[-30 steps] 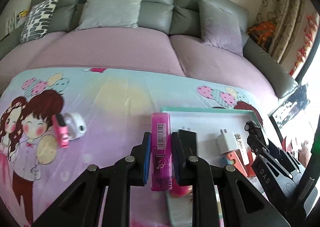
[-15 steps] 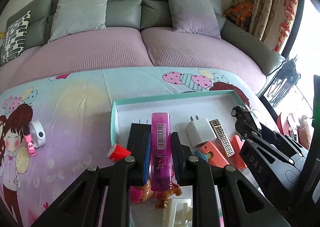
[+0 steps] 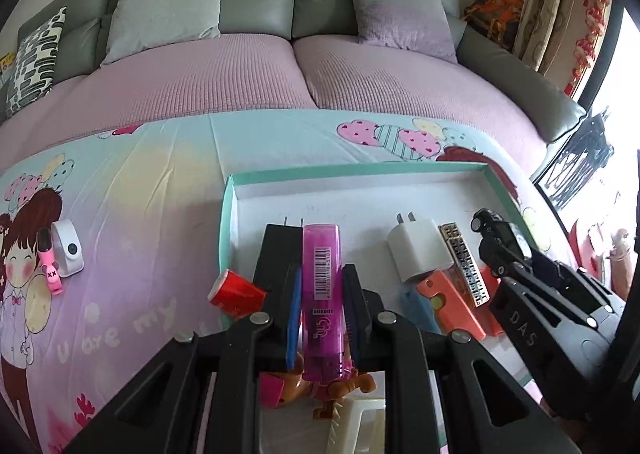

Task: Organize rigid objects
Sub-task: 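Release the pink tube from the left tool while the right tool releases the car in the tray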

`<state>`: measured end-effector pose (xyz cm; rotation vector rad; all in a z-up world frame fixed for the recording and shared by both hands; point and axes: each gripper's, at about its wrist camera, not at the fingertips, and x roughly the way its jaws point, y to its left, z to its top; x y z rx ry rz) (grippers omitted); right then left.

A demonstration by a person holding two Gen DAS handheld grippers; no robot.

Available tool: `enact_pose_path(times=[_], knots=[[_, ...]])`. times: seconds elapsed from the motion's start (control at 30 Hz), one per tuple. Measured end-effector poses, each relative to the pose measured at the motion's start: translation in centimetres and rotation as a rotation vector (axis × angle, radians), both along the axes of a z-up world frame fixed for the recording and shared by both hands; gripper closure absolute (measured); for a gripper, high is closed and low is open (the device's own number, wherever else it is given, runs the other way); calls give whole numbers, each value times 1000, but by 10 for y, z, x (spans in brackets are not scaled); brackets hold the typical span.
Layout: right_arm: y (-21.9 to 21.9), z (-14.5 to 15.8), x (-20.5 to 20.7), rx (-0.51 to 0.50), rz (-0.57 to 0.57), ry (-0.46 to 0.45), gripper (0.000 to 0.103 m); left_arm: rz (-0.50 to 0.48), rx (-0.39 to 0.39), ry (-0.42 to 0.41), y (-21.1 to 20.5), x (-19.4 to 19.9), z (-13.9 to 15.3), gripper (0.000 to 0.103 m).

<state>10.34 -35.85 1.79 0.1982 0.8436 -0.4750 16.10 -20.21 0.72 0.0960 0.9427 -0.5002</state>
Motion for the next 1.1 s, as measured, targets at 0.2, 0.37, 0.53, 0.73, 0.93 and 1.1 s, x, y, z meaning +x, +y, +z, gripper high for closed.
enact_pose_path(times=[0.2,0.37,0.53,0.73,0.93,1.1], knots=[[-4,1,-1,23,-5,-14,66,-2,16,-25,-4,-4,3,83],[-5,0,0,23,-1,-2,63,17,14,-37,-2,-4,5,73],[-5,4,-1,32,1,-14,63,34,9,-50,3,-4,10,65],[-1,10,-1,35,19,-33,53,68,-9,-72,14,-3,20,55],[6,14,2,19,43,-35,53,129,-42,-95,30,0,31,52],[8,14,4,7,47,-31,47,194,-29,-95,41,5,31,35]])
